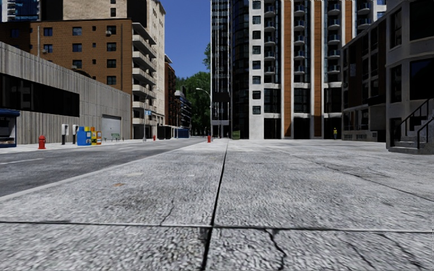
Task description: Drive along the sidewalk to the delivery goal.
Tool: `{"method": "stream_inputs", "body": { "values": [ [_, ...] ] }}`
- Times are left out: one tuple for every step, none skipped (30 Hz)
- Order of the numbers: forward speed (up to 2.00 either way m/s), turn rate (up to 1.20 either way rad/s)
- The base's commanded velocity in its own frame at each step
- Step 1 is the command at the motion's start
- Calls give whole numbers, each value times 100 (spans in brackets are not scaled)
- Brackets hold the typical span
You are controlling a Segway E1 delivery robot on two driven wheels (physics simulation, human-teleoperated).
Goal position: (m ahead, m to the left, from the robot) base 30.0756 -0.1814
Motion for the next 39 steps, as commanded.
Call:
{"method": "stream_inputs", "body": {
  "values": [
    [200, 0],
    [200, 0],
    [200, 0],
    [200, 0],
    [200, 0],
    [200, 0],
    [200, 0],
    [200, 0],
    [200, 0],
    [200, 0],
    [200, 0],
    [200, 0],
    [200, 0],
    [200, 0],
    [200, 0],
    [200, 0],
    [200, 0],
    [200, 0],
    [200, 0],
    [200, 0],
    [200, 0],
    [200, 0],
    [200, 0],
    [200, 0],
    [200, 0],
    [200, 0],
    [200, 0],
    [200, 0],
    [200, 0],
    [200, 0],
    [200, 0],
    [200, 0],
    [200, 0],
    [200, 0],
    [200, 0],
    [200, 0],
    [200, 0],
    [200, 0],
    [200, 0]
  ]
}}
